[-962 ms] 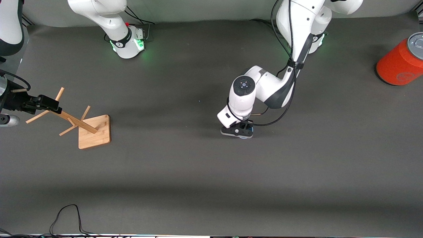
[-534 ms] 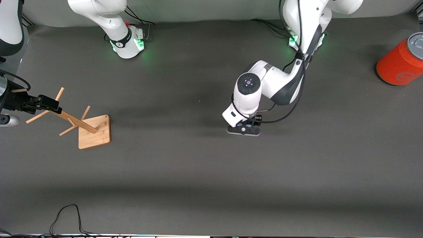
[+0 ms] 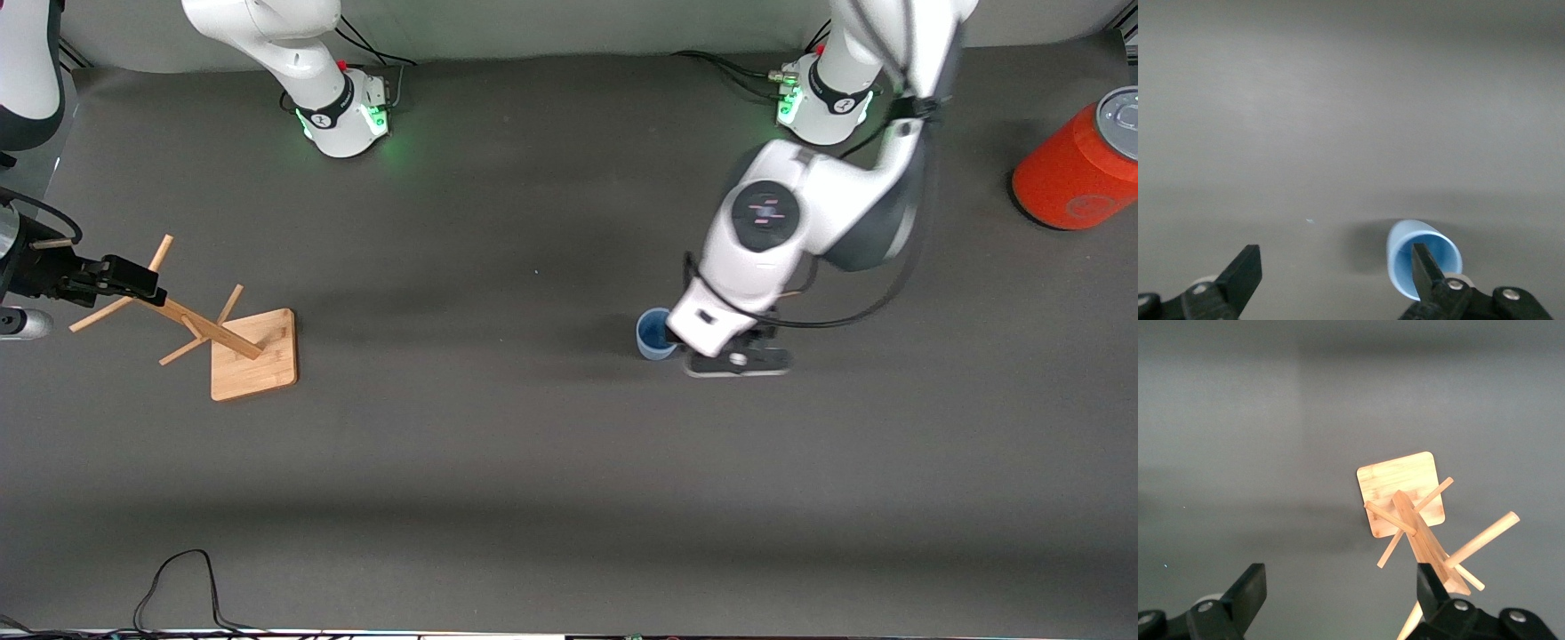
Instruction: Rotate and upright cup with both arms
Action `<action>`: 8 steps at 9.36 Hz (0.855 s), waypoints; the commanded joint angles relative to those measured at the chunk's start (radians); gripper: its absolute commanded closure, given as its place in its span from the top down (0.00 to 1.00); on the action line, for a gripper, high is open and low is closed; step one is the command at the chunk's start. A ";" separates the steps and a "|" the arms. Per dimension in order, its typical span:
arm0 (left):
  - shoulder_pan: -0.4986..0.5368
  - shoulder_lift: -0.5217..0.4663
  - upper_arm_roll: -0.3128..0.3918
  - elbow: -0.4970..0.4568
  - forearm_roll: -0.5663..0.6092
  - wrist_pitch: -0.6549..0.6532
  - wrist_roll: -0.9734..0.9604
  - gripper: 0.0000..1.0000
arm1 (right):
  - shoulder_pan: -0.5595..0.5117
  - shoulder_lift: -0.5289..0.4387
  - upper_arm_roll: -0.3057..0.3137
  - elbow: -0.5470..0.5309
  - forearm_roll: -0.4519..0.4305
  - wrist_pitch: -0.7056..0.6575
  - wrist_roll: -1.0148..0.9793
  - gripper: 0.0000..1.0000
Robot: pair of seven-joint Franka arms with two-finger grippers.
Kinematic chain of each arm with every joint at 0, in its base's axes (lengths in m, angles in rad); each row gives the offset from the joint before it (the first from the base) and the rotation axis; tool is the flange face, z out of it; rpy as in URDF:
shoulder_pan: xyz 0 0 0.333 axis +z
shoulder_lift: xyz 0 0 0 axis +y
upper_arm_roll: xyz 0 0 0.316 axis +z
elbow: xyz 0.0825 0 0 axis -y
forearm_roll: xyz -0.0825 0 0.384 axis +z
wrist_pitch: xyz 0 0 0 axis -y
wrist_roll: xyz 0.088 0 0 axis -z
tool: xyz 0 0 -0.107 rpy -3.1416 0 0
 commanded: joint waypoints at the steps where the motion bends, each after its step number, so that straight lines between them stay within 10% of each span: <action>1: 0.095 -0.113 -0.002 -0.007 0.017 -0.087 0.056 1.00 | 0.001 -0.005 -0.004 0.000 -0.010 -0.005 -0.023 1.00; 8: 0.323 -0.397 -0.003 -0.103 0.082 -0.293 0.278 1.00 | 0.001 -0.005 -0.004 0.000 -0.010 -0.005 -0.021 1.00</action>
